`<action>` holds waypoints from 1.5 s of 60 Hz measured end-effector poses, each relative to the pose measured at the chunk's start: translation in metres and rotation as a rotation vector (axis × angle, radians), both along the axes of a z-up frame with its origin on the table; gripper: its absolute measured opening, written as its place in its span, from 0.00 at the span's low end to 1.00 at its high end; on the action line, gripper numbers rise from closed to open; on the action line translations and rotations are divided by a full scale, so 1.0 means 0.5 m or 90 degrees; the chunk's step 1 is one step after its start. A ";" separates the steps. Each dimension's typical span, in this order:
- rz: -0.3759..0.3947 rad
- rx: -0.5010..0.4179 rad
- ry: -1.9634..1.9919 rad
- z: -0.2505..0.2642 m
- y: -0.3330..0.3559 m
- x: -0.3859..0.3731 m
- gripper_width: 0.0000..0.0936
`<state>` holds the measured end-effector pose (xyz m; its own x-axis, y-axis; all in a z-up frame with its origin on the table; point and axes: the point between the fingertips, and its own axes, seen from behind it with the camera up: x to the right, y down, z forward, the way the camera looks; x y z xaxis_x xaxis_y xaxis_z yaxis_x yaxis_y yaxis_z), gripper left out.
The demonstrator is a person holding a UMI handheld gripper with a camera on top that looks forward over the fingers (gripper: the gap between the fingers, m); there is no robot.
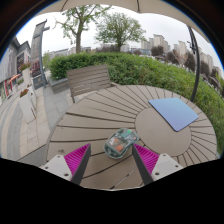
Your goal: Arrange mouse
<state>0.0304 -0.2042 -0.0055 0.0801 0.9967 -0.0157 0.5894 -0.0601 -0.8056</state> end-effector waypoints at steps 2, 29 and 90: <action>-0.001 -0.003 -0.002 -0.002 0.003 -0.012 0.92; 0.049 0.010 -0.027 -0.019 -0.004 -0.111 0.86; -0.044 -0.012 -0.059 0.011 0.669 -0.364 0.52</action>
